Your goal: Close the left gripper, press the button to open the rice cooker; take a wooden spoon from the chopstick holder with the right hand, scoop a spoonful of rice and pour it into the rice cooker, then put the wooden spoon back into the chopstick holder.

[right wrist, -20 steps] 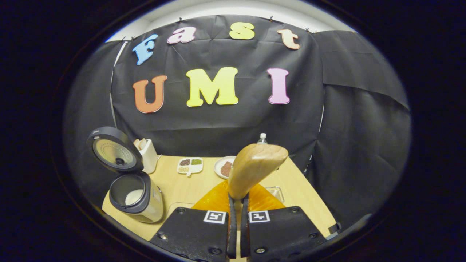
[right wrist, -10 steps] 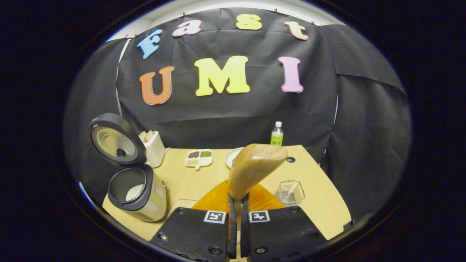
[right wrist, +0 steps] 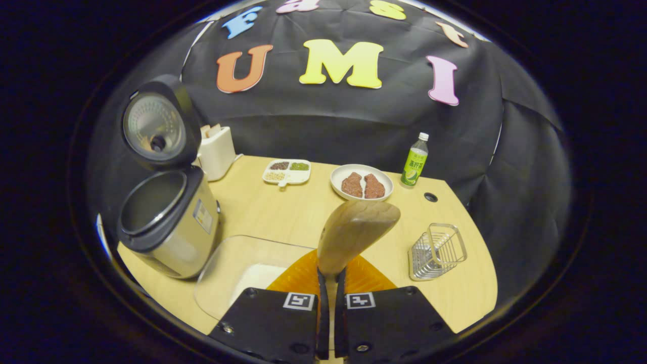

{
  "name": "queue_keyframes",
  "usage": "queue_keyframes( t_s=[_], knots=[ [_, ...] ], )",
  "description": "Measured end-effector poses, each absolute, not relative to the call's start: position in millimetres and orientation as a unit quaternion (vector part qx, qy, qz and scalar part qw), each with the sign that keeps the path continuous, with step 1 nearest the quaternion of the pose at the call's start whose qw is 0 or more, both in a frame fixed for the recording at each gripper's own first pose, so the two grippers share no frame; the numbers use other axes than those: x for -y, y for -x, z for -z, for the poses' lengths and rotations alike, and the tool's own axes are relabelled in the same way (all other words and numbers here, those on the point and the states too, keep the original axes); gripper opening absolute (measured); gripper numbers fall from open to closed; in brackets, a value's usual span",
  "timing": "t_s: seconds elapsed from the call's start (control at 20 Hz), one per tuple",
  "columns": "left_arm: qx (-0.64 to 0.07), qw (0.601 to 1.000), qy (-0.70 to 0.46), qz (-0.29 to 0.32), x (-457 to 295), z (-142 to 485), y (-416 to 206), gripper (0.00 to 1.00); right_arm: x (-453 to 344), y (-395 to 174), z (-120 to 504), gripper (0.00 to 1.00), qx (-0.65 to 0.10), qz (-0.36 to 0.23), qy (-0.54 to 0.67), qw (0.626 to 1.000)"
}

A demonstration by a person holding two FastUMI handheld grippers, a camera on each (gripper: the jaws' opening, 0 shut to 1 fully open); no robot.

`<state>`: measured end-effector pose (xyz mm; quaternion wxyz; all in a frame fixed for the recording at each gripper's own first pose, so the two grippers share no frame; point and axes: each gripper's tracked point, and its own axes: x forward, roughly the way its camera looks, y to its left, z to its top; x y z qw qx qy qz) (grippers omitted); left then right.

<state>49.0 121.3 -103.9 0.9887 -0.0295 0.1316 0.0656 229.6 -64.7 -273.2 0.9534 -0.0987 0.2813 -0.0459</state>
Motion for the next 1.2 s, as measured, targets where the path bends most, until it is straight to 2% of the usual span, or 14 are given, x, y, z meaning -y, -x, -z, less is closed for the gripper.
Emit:
queue_keyframes(
  t_s=[0.2, 0.8, 0.95, 1.2],
  knots=[
    [-0.155, 0.984, 0.034, -0.076, -118.7, 116.7, -48.5, 0.95, 50.6, -231.7, 289.9, 0.09, -0.271, 0.026, 0.148, 0.951],
    [-0.171, 0.981, 0.031, -0.09, -133.3, 115.2, -42.9, 0.95, -47.8, -221.6, 312.1, 0.1, -0.315, -0.077, -0.02, 0.946],
    [-0.17, 0.981, 0.027, -0.088, -129.9, 112.5, -41.9, 0.95, -46.0, -220.0, 312.8, 0.1, -0.337, -0.069, -0.104, 0.933],
    [-0.165, 0.983, 0.02, -0.078, -119.5, 107.6, -44.1, 0.95, -19.4, -215.0, 315.1, 0.1, -0.36, -0.022, -0.277, 0.891]
  ],
)
